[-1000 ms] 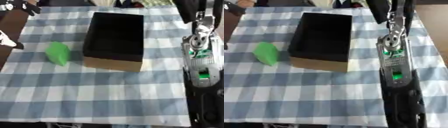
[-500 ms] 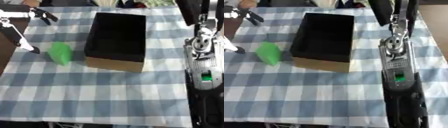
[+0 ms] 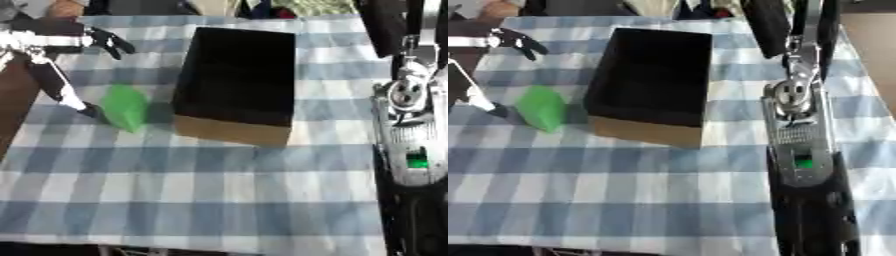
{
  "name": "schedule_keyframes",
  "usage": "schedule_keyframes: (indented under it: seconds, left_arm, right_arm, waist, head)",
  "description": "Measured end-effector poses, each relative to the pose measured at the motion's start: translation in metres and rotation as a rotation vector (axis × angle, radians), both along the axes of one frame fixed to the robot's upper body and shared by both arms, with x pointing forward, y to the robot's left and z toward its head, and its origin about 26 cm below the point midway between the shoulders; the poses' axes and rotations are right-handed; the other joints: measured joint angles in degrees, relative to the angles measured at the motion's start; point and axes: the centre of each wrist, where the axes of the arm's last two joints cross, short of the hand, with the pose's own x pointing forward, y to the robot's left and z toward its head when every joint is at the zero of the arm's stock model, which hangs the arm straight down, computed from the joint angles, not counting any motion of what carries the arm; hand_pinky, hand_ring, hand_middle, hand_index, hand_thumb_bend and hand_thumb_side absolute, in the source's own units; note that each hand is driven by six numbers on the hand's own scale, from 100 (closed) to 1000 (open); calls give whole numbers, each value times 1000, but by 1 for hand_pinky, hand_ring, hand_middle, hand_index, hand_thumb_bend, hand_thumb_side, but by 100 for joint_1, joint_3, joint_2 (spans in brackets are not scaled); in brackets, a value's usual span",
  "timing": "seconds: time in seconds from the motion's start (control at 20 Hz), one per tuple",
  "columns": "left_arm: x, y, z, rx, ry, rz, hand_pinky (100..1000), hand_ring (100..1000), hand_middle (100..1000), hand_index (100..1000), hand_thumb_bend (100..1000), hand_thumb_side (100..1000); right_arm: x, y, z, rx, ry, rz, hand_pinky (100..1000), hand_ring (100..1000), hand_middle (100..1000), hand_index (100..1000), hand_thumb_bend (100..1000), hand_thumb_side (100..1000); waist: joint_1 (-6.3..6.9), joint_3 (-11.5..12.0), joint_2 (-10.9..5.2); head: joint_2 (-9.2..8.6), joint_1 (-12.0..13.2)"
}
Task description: Pick up objects on the table and place them in the box.
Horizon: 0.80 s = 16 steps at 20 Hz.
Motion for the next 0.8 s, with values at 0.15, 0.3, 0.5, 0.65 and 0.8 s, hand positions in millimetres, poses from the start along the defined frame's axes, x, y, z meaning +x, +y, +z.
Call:
schedule_keyframes:
  seconds: [0.15, 0.3, 0.5, 0.65, 0.8]
  left_arm:
    - [3, -4, -3, 27, -8, 5, 1000, 912, 936, 1000, 724, 144]
    - [8, -5, -7, 62, -13, 26, 1000, 920, 932, 990, 735, 153]
    - [12, -4, -15, 99, -11, 49, 1000, 912, 926, 968, 734, 166]
    - [14, -3, -19, 115, -7, 62, 1000, 903, 914, 958, 718, 190]
    - [16, -2, -24, 119, 5, 73, 1000, 894, 891, 945, 706, 209]
  right_arm:
    - [0, 1, 0, 0, -1, 2, 828, 914, 750, 956, 100, 654]
    - [0, 1, 0, 3, 0, 5, 828, 914, 750, 957, 100, 662]
    - [0, 0, 0, 8, -1, 7, 829, 915, 749, 957, 100, 663]
    - [-1, 0, -1, 11, -4, 7, 829, 916, 749, 956, 100, 665]
    - [-2, 0, 0, 14, -8, 6, 829, 916, 749, 957, 100, 667]
  waist:
    - [-3, -14, 15]
    - [-1, -17, 22]
    - [11, -18, 47]
    - [21, -22, 50]
    - [21, -50, 61]
  head:
    - [0, 6]
    - [-1, 22]
    - [-1, 28]
    - [-1, 28]
    - [0, 27]
